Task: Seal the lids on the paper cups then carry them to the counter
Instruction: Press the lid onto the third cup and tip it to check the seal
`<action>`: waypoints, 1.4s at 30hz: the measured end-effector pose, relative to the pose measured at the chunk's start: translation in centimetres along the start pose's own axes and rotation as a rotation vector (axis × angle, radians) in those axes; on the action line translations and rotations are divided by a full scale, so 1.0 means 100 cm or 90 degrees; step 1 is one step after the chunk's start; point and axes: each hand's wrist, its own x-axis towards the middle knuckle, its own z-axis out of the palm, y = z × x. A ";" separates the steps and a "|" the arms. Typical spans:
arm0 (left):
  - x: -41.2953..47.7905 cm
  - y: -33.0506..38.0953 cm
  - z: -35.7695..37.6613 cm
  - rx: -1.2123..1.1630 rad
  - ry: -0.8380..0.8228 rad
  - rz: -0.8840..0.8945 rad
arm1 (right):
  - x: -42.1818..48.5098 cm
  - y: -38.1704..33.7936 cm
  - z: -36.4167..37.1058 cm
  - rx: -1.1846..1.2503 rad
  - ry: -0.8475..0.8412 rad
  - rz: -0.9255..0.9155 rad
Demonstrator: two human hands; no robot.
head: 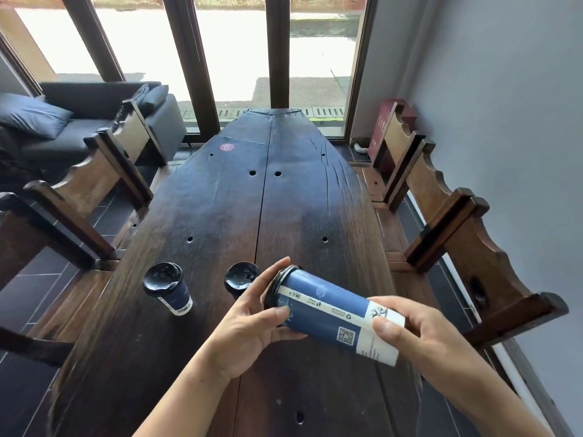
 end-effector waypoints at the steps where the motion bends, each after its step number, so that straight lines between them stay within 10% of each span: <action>1: 0.002 0.002 0.001 -0.009 0.007 0.002 | -0.001 0.001 0.003 0.005 -0.031 0.001; 42: 0.095 -0.070 -0.046 0.440 0.039 -0.135 | 0.144 0.102 0.033 -0.081 -0.125 0.120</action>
